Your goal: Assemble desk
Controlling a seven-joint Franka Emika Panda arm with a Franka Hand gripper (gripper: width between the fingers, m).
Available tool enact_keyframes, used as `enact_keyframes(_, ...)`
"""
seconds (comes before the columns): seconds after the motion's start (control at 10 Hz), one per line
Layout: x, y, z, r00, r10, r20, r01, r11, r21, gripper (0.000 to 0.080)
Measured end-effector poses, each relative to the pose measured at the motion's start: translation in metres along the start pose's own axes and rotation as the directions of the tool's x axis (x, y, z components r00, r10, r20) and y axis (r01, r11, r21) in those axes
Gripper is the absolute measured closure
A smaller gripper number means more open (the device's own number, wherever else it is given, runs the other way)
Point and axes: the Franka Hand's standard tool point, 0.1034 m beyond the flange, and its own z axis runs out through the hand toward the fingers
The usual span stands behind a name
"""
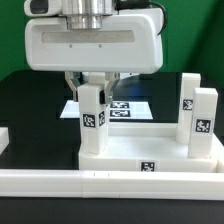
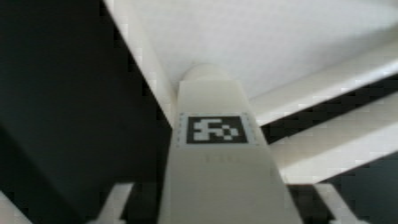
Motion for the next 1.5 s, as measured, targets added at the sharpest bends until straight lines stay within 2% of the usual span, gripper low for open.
enact_keyframes(0.2, -0.0027, -0.0025, 0.0006, 0.977, 0.212, 0.006, -0.212, 0.977, -0.003, 0.0509)
enact_keyframes(0.4, -0.0054, -0.0043, 0.0009, 0.918, 0.397, 0.016, -0.397, 0.918, -0.011, 0.0509)
enact_keyframes(0.6, -0.0062, -0.0053, 0.0003, 0.81, 0.586, 0.036, -0.586, 0.81, -0.016, 0.0509)
enact_keyframes(0.8, -0.0063, -0.006, 0.0007, 0.749, 0.661, 0.038, -0.661, 0.75, -0.016, 0.0509)
enact_keyframes(0.9, -0.0064, -0.006, 0.0008, 0.771, 0.636, 0.039, -0.636, 0.771, -0.015, 0.0405)
enact_keyframes(1.0, -0.0065, -0.006, 0.001, 0.79, 0.612, 0.039, -0.612, 0.791, -0.014, 0.0405)
enact_keyframes(1.1, -0.0063, -0.0056, 0.0017, 0.805, 0.592, 0.038, -0.592, 0.806, -0.013, 0.0267)
enact_keyframes(1.2, -0.0062, -0.0056, 0.0016, 0.847, 0.531, 0.038, -0.531, 0.848, -0.011, 0.0186)
enact_keyframes(1.3, -0.0056, -0.006, 0.0011, 0.91, 0.414, 0.033, -0.413, 0.91, -0.011, 0.0186)
enact_keyframes(1.5, -0.0054, -0.0088, 0.0005, 0.977, 0.213, 0.027, -0.213, 0.977, -0.014, 0.0152)
